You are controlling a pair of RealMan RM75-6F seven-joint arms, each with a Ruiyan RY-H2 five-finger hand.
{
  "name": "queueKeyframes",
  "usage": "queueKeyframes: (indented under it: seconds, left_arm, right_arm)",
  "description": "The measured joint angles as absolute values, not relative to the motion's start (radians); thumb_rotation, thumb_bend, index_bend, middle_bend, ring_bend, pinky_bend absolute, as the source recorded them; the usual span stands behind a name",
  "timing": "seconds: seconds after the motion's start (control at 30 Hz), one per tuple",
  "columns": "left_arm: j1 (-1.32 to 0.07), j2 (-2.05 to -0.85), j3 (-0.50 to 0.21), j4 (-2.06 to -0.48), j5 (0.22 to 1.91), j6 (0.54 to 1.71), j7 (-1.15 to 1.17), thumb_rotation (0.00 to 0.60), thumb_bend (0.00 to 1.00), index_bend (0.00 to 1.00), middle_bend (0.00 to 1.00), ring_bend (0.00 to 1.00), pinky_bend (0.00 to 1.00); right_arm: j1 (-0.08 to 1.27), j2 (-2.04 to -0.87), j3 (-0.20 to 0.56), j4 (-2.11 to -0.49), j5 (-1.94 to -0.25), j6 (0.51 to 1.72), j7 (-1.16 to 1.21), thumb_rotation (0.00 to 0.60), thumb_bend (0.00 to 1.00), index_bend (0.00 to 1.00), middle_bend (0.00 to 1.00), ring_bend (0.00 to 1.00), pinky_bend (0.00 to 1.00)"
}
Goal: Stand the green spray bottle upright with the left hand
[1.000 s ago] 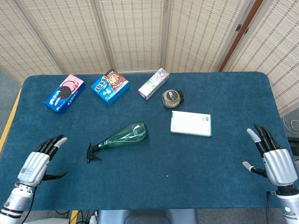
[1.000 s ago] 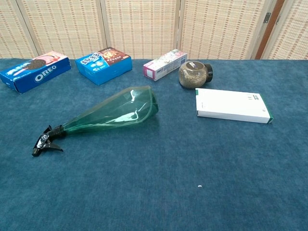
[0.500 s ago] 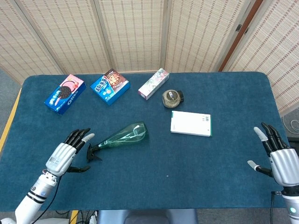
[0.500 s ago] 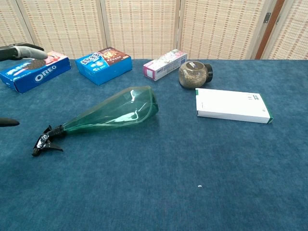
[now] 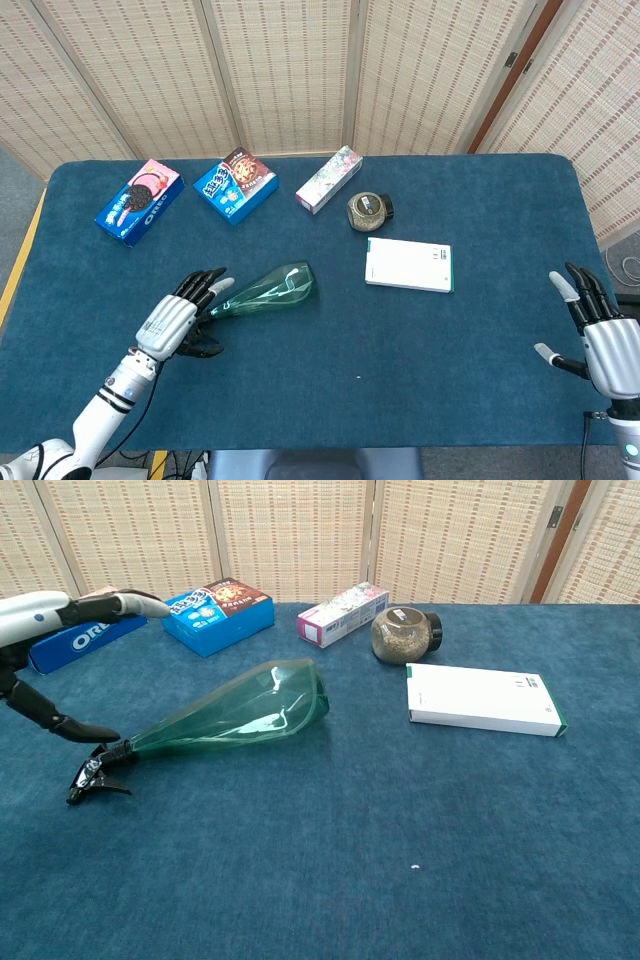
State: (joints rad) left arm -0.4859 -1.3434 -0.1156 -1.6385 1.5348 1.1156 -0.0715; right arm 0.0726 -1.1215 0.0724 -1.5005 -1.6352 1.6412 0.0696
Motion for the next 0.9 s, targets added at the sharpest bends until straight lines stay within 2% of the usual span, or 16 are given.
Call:
queueKeyframes:
  seconds: [0.4, 0.9]
  left_arm:
    - [-0.585, -1.421, -0.157, -1.586, 1.431, 1.004, -0.022, 0.6, 0.0, 0.0, 0.0, 0.0, 0.0]
    - [-0.652, -1.507, -0.152, -1.496, 1.363, 0.942, 0.046, 0.6, 0.0, 0.0, 0.0, 0.0, 0.0]
  right_arm:
    - [0.073, -1.13, 0.071, -1.485, -1.631, 1.635, 0.08, 0.6, 0.0, 0.0, 0.0, 0.0, 0.42]
    - [0.065, -1.138, 0.068, -1.459, -1.627, 1.641, 0.105, 0.6, 0.0, 0.0, 0.0, 0.0, 0.42]
